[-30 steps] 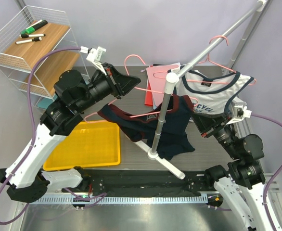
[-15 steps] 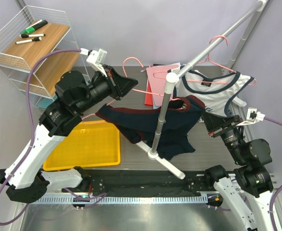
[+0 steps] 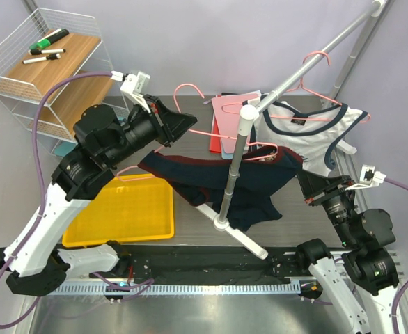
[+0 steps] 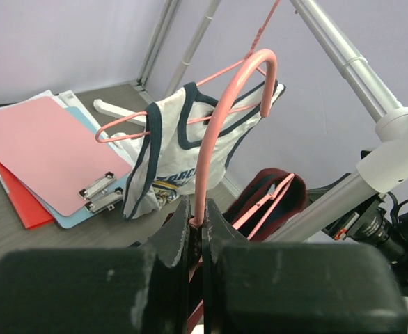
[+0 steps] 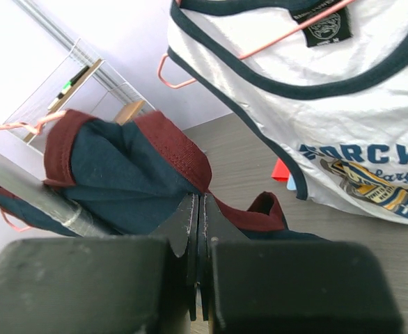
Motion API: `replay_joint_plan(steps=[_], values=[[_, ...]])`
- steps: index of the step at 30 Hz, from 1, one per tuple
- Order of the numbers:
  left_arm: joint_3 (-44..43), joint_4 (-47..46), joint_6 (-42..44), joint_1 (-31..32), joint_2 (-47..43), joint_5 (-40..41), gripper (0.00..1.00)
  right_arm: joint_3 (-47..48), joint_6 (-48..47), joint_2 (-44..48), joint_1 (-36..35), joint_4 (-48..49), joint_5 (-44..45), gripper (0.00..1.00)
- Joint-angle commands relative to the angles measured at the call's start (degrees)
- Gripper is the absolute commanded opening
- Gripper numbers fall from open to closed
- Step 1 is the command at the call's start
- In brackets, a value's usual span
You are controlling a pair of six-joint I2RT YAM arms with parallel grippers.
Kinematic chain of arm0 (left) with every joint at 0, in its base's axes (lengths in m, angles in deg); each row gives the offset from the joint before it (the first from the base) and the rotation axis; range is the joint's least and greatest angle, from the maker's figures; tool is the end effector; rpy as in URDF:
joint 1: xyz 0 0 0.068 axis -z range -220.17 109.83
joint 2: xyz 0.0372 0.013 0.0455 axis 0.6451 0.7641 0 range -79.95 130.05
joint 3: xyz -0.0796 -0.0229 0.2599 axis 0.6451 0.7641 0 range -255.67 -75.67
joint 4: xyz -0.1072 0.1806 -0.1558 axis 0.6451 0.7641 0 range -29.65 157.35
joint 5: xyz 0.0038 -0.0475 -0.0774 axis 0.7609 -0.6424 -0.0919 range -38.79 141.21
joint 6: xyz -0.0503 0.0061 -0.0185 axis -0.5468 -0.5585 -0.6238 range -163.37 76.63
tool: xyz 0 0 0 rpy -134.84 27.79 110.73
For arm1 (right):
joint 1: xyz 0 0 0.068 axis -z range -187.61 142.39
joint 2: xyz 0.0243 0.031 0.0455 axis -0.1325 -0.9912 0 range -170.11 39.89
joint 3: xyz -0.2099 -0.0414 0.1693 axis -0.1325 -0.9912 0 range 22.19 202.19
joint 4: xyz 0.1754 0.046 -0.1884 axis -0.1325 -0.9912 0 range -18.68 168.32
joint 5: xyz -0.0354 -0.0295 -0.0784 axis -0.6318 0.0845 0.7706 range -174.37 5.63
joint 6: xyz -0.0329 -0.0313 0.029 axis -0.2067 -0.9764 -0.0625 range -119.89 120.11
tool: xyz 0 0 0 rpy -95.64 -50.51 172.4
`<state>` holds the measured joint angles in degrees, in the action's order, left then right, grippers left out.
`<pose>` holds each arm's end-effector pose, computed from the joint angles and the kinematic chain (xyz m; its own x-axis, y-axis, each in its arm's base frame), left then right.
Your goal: Remove the tank top from the hanger
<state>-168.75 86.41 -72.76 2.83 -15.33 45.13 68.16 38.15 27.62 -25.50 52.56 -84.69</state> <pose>0.1460 -0.1412 0.5261 -0.3441 -0.3463 -0.8727 0.6734 0.5567 -0.4864 0.0390 0.0128 0.3707 -0.0890 0.6189 -0.7805 -0.3270 0.7220 0.6098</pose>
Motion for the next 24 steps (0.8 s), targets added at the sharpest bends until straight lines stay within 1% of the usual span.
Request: replay_joint_plan(steps=[1,5,8,10,15,19,24], values=[[-2.28,-2.25,0.56,-0.11,-2.04,-0.86,0.00,1.84,-1.56,0.41,-0.04,-2.36,3.83,0.01],[-2.81,-2.42,0.47,-0.03,-2.04,-1.03,0.00,1.66,-1.48,0.85,-0.04,-3.68,2.52,0.01],[-3.51,-2.68,0.38,-0.11,-1.34,-1.47,0.00,0.35,-1.74,1.11,-0.04,-2.72,1.02,0.01],[-4.04,-2.69,0.38,-0.03,-0.64,-1.91,0.00,0.17,-2.44,0.50,-0.04,-1.93,-2.40,0.01],[-6.24,-2.16,0.65,-0.03,1.82,-3.49,0.00,0.60,-5.69,-3.97,-0.04,-0.35,-8.98,0.01],[-8.60,-1.11,1.52,-0.03,3.40,-4.46,0.00,1.31,-7.98,-7.32,-0.04,-0.61,-11.02,0.01],[-10.72,0.39,2.75,-0.11,5.77,-5.07,0.00,2.45,-10.26,-11.10,-0.13,1.15,-12.43,0.06]])
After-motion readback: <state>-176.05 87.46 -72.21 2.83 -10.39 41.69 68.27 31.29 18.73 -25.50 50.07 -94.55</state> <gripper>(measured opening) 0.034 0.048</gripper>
